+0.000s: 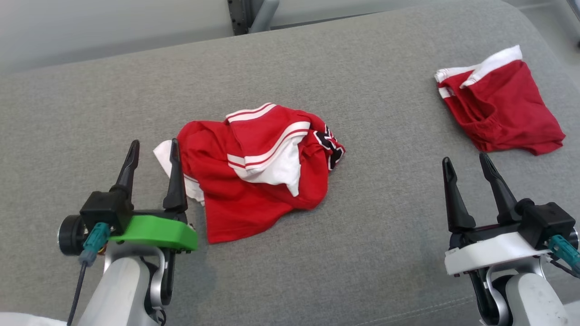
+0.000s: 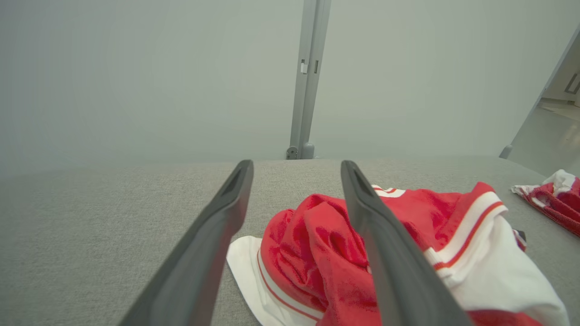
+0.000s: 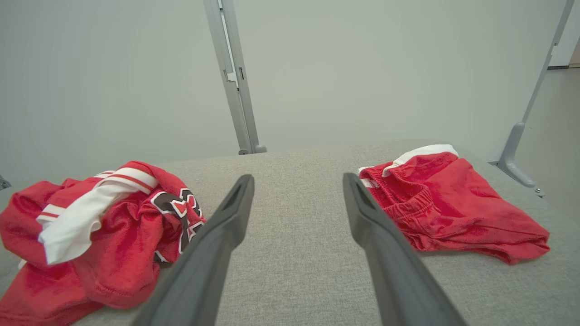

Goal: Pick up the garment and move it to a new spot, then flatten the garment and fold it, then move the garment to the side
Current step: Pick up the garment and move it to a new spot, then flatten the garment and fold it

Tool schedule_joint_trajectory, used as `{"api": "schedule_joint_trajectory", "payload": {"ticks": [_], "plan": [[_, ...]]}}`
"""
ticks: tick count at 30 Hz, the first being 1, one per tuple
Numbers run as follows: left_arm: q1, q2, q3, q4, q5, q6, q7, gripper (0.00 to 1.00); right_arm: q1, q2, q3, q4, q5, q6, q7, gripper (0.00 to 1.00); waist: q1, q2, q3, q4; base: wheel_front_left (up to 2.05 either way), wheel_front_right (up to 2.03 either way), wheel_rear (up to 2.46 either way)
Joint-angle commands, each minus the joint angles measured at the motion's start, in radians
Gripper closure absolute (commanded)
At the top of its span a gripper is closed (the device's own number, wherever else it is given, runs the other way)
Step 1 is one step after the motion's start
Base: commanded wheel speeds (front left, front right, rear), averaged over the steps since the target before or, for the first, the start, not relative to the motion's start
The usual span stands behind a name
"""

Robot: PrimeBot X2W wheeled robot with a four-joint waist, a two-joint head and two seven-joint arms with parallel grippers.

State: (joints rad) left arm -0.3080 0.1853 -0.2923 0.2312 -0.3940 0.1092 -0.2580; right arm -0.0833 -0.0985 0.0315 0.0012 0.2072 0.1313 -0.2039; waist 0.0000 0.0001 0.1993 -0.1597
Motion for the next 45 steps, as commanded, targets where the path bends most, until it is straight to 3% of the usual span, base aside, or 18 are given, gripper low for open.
{"api": "schedule_joint_trajectory", "payload": {"ticks": [1, 8, 16, 45], "plan": [[0.035, 0.017, 0.021, -0.023, 0.001, 0.013, -0.005, 0.0, 0.02, -0.005, 0.003, -0.004, -0.006, -0.001, 0.005, 0.0, 0.0, -0.0001, -0.063, 0.083, 0.0, 0.0, 0.0], [0.167, 0.046, 0.072, -0.134, -0.01, 0.049, -0.006, 0.0, 0.047, -0.02, 0.013, -0.013, -0.008, -0.001, 0.027, 0.0, 0.0, -0.0001, -0.106, 0.126, 0.0, 0.0, 0.0], [0.257, 0.072, 0.054, -0.193, -0.016, 0.042, 0.029, 0.0, 0.083, -0.023, 0.014, -0.022, -0.007, -0.001, 0.046, 0.0, 0.0, -0.0001, -0.155, 0.135, 0.0, 0.0, 0.0], [0.311, 0.104, -0.003, -0.211, -0.006, 0.059, 0.109, 0.0, 0.125, -0.018, 0.021, -0.021, -0.001, -0.001, 0.06, 0.0, 0.0, -0.0001, -0.202, 0.117, 0.0, 0.0, 0.0]]}}
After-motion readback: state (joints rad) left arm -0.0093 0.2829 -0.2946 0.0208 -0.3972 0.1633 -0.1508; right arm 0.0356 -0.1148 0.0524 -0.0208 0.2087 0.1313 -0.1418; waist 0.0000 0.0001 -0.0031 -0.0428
